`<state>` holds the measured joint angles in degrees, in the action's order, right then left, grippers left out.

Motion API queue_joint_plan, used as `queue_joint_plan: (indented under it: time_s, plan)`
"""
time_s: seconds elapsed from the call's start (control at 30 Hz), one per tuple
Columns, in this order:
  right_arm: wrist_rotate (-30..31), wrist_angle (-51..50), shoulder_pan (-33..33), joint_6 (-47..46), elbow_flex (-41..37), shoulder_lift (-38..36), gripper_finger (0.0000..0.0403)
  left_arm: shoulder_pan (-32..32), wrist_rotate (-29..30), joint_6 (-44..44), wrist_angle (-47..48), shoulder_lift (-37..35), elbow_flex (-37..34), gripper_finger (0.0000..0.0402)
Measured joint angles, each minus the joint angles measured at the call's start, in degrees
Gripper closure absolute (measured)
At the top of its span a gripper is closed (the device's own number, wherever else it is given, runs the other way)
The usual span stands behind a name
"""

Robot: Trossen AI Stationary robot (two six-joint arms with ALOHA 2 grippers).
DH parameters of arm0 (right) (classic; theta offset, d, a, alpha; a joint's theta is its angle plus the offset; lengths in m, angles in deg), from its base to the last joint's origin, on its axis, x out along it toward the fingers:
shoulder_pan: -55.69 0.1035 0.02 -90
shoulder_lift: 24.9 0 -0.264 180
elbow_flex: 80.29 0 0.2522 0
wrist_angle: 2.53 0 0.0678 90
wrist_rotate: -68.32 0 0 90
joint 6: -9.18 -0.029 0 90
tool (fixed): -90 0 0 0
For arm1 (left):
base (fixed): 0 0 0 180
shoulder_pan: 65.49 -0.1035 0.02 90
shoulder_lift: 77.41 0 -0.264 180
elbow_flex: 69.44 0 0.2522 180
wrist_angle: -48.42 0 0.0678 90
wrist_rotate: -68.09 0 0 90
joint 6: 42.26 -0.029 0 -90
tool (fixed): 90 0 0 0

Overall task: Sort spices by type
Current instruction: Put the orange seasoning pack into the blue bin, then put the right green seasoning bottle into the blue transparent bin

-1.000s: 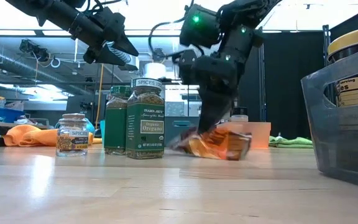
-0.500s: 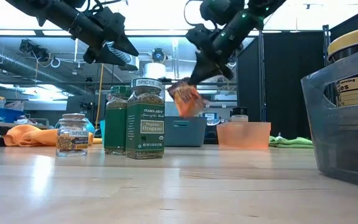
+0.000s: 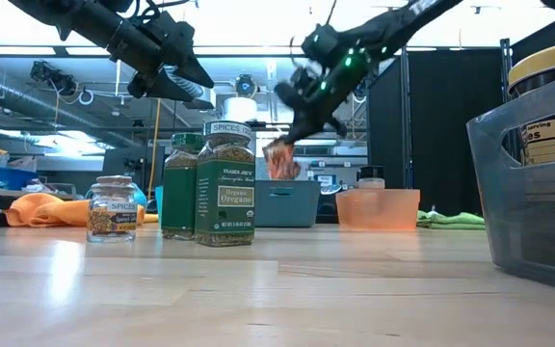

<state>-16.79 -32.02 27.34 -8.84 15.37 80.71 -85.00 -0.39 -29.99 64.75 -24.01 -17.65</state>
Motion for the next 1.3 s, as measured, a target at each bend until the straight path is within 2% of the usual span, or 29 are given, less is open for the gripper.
queue_joint_plan:
  time_s: [0.27,0.53,0.97,1.3]
  plan:
    - [-2.91,-1.85,-1.88,-1.88,4.28,7.5,0.0401,0.0,0.71,0.0,0.02,0.02,0.0,0.0032]
    - [-3.28,-1.95,-1.86,-1.71,10.71,13.29,0.0389,0.0,1.42,0.0,0.04,0.02,0.0,0.0032]
    - [-2.39,-1.99,-3.0,-1.26,11.4,12.78,0.0323,0.0,1.42,0.13,0.0,0.0,0.0,0.0032]
    - [-2.45,-3.99,-2.91,2.53,12.44,11.36,0.0281,0.0,1.44,0.17,-0.02,0.0,0.0,0.0032]
